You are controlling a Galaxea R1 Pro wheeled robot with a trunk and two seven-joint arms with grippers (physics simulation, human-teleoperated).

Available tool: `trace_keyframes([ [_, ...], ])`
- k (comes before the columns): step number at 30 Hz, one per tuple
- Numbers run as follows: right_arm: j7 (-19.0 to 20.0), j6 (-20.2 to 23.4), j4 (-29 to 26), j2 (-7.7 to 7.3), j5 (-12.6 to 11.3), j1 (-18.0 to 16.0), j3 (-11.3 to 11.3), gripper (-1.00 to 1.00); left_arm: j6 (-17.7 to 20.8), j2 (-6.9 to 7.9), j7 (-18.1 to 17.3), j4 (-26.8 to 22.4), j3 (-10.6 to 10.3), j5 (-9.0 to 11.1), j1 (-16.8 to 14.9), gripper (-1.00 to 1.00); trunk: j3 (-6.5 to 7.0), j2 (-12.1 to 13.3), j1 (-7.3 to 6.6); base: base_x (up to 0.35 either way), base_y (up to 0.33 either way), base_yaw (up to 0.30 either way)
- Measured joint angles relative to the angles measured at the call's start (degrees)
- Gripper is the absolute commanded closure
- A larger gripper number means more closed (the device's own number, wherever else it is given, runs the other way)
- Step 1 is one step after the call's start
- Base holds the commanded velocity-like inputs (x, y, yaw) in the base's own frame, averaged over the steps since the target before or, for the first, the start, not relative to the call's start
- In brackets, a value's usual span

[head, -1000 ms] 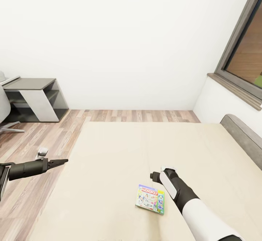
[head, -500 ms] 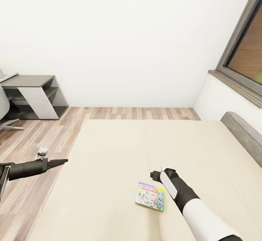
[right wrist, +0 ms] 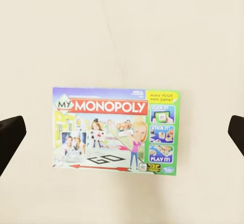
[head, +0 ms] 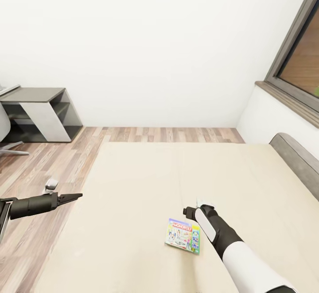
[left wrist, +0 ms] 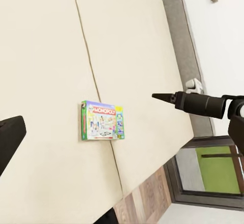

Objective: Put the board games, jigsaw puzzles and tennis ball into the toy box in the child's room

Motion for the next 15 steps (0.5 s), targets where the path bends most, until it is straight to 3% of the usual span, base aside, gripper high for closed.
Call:
trace_keyframes([
  [9,0.71,-0.05,0.05,-0.03,-0.21,0.00,-0.07,-1.00,0.01,0.01,0.00,0.00,-0.02,0.00,0.00,-1.00,-0.85,0.00,0.00,0.000,0.000,0.000],
  [15,4.78,-0.07,0.05,-0.96,-0.26,0.00,-0.10,-1.00,0.03,0.00,0.00,0.04,-0.03,0.06,0.00,-1.00,-1.42,0.00,0.00,0.000,0.000,0.000],
])
